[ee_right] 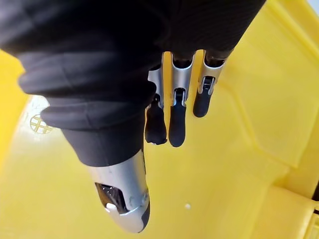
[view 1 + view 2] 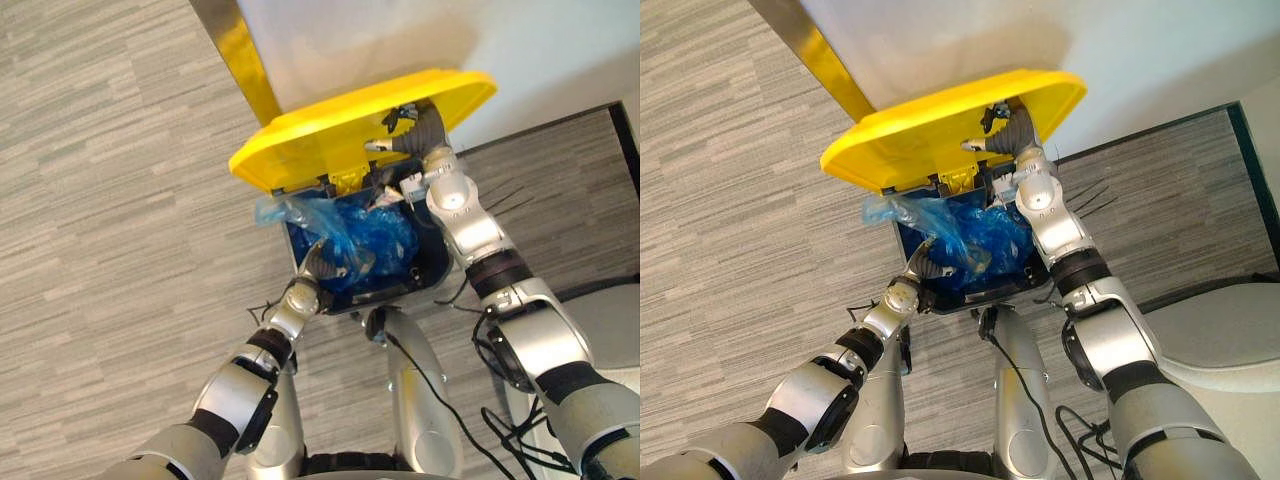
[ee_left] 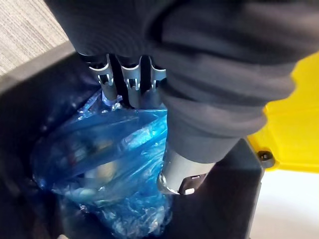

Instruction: Gather rubbish on tea table into small bin, then transfer packed bag to large trash can.

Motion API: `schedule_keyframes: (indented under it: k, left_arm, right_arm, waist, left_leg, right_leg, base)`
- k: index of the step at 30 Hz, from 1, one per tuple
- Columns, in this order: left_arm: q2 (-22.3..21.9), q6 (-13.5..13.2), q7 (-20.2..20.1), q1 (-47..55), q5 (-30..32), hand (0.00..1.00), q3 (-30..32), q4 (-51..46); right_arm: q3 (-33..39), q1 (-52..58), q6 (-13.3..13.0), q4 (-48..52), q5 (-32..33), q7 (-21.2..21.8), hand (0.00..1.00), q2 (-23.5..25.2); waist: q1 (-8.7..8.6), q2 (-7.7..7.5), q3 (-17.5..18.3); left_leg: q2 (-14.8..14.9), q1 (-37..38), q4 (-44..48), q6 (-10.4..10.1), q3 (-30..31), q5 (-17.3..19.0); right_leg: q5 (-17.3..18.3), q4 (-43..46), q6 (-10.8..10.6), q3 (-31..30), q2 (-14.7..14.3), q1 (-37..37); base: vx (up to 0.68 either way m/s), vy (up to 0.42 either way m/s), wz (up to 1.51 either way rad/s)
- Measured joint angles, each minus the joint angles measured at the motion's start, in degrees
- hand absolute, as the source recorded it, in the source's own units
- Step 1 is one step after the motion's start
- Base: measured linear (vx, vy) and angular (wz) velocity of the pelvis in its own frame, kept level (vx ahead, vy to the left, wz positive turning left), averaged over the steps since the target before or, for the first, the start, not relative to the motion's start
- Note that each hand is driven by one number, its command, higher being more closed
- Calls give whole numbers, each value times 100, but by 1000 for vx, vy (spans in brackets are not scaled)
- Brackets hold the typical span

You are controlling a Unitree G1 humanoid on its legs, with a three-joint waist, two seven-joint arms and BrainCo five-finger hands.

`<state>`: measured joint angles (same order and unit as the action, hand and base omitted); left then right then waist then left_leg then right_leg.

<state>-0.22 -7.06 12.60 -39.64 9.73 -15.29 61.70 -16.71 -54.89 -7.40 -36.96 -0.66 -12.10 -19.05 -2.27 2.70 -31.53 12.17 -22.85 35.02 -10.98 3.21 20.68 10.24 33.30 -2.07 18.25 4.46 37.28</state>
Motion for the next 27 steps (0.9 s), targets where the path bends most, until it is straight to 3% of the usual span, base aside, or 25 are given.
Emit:
schedule_keyframes:
  k: [4, 8, 12, 14, 15, 16, 18, 19, 21, 23, 25, 27]
  left_arm:
    - [168, 7, 0, 500, -1, 0, 0, -388]
    - [389, -20, 0, 1161, -35, 0, 1, -921]
    - [839, -121, -41, 2215, -351, 0, 281, -1410]
    - [1083, -123, -147, 2860, -483, 0, 587, -1625]
    - [1157, -127, -205, 3218, -548, 0, 742, -1723]
    - [1252, -128, -278, 3621, -678, 0, 1006, -1893]
    - [1331, -134, -394, 4204, -763, 0, 1231, -2093]
    - [1357, -139, -473, 4578, -807, 0, 1306, -2231]
    - [1377, -160, -596, 4896, -807, 0, 1339, -2494]
    - [1274, -162, -710, 5083, -803, 0, 1403, -2663]
    - [942, -227, -835, 5377, -795, 0, 1578, -2860]
    - [754, -231, -901, 5362, -796, 0, 1589, -2845]
  right_arm:
    - [41, 871, -15, 286, -200, 118, 0, -34]
    - [305, 2091, -22, 892, -312, 238, 0, 35]
    - [728, 3573, -94, 1210, -442, 411, 0, 545]
    - [805, 4305, -100, 1217, -486, 544, 0, 701]
    - [932, 4680, -99, 1230, -570, 635, 0, 766]
    - [1163, 5168, -99, 1264, -655, 731, 0, 811]
    - [1488, 5827, -111, 1194, -671, 814, 0, 881]
    - [1664, 6285, -114, 1034, -675, 862, 0, 897]
    - [1786, 6702, -125, 886, -741, 887, 0, 945]
    - [1892, 7043, -105, 499, -894, 932, 0, 1026]
    - [1910, 7321, -134, 299, -894, 970, 0, 1048]
    - [2046, 7219, -132, -1, -886, 974, 0, 1035]
  waist:
    - [-8, -57, 24]
    - [10, -121, 26]
    - [132, -435, 98]
    - [149, -632, 318]
    - [158, -737, 489]
    - [130, -839, 596]
    - [18, -844, 881]
    - [-1, -818, 1188]
    - [-8, -838, 1352]
    - [34, -815, 1598]
    - [193, -720, 2154]
    - [198, -516, 2232]
  left_leg:
    - [-22, 306, 86, 43, 13, 25]
    - [-32, 511, 393, 293, -74, 169]
    - [-153, 960, 452, 509, -504, 281]
    - [-209, 1063, 408, 652, -779, 271]
    - [-213, 1081, 222, 824, -945, 146]
    - [-254, 1243, -123, 900, -1135, -22]
    - [-319, 1517, -641, 913, -1137, -257]
    - [-329, 1571, -955, 887, -1144, -424]
    - [-355, 1580, -1148, 860, -1154, -570]
    - [-363, 1672, -1425, 776, -1213, -750]
    - [-318, 1678, -1866, 672, -1479, -968]
    - [-291, 1718, -2090, 615, -1510, -1094]
  right_leg:
    - [41, -44, -62, 80, 90, -410]
    - [23, -23, -87, 103, 212, -807]
    - [-286, -283, -207, -240, 244, -1170]
    - [-584, -539, -337, -490, 207, -1218]
    - [-808, -823, -490, -637, 159, -1247]
    - [-711, -109, -272, -713, 225, -1226]
    - [-475, 836, -192, -752, 232, -1548]
    - [-188, 930, -200, -854, 166, -1918]
    - [-88, 777, -295, -910, 146, -2028]
    - [33, 223, -213, -888, 79, -2259]
    - [152, -1042, 72, -902, -118, -2579]
    - [-88, -1537, 218, -892, -267, -2741]
  base:
    - [-3, 57, 13]
    - [-22, 108, 6]
    - [-65, 199, -34]
    - [-98, 212, -63]
    - [-151, 173, -56]
    - [-163, 151, -46]
    - [-60, 106, -12]
    - [23, 62, 0]
    - [-11, -42, 4]
    - [6, -108, -3]
    - [35, -131, -56]
    - [-45, -78, -31]
